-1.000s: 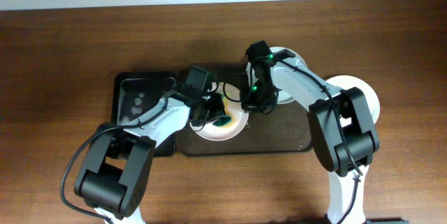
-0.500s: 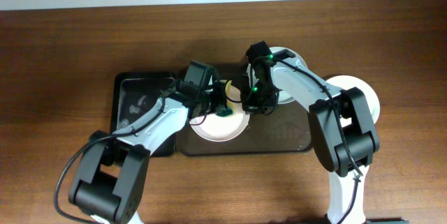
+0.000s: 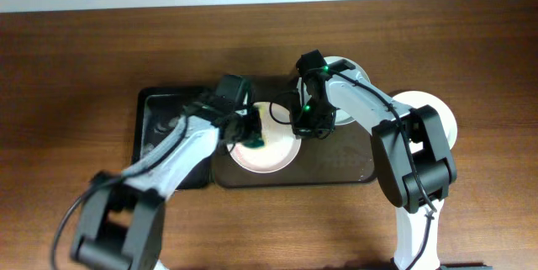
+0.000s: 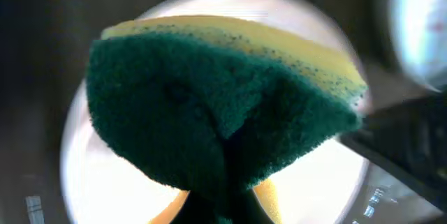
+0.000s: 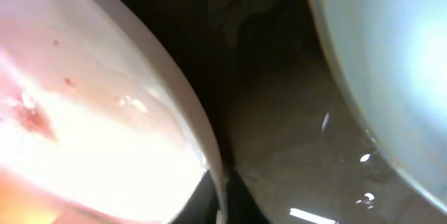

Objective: Clean dirty plates on tray and stack at the side
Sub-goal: 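Scrub the held plate with the sponge in the left gripper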

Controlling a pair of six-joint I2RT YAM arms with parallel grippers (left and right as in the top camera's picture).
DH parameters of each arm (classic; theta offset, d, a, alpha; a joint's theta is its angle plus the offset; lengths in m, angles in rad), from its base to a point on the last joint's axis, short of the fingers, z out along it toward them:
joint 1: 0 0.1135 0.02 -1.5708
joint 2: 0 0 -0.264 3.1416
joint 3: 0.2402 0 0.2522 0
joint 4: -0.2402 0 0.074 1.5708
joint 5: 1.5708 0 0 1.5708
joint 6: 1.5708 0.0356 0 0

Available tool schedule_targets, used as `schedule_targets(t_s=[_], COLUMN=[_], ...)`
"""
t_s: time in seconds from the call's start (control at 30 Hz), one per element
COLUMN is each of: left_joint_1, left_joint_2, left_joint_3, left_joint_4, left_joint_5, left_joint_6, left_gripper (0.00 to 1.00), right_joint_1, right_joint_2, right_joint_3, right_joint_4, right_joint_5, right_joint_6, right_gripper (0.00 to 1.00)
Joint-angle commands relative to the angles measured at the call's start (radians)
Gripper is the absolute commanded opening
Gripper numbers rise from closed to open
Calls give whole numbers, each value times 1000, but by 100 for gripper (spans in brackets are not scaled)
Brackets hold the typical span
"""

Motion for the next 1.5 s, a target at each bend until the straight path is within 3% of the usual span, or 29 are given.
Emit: schedule_targets(t_s=[0.0, 0.1, 0.2, 0.27, 0.4, 0.47, 0.53, 0.8, 0.87, 0.93, 1.07, 1.23, 1.4, 1.47], left_joint_1=[66, 193, 240, 224, 127, 92, 50, -14, -14, -13, 31, 84, 84, 99], left_joint_2=[-146, -165, -163, -162, -66, 0, 68, 174, 212, 236, 216, 80, -112, -161], left_joint_3=[1, 1, 1, 0, 0, 0, 0, 0, 0, 0, 0, 0, 0, 1], left_joint_4=[-40, -89, -100, -88, 21, 99, 178, 401, 433, 405, 242, 96, 50, 4], left_joint_5=[-20, -20, 8, 129, 151, 207, 219, 239, 232, 196, 160, 152, 146, 12], left_joint_6=[113, 242, 273, 269, 63, 37, -21, -149, -149, -148, -143, 18, 180, 180], left_gripper=[0, 0, 0, 0, 0, 0, 0, 1, 5, 0, 0, 0, 0, 0], right_joint_1=[-7, -8, -7, -8, -40, -48, -47, -5, 5, 6, 6, 6, 6, 6], right_joint_2=[-11, -11, -11, -11, -11, -11, -11, -11, -11, -11, -11, -11, -11, -11], right_joint_3=[-9, -9, -9, -9, -9, -9, -9, -9, -9, -9, -9, -9, -9, -9], right_joint_4=[-3, -3, -2, 23, 93, 95, 95, 80, 76, 71, 58, 45, 35, 35], right_joint_5=[35, 35, 35, 36, 35, 35, 35, 27, 27, 27, 28, 40, 54, 53], right_joint_6=[5, 5, 5, 5, 9, 35, 42, 38, 38, 38, 31, 31, 31, 31], right_gripper=[10, 11, 11, 25, 27, 12, 7, 7, 8, 7, 7, 7, 8, 8])
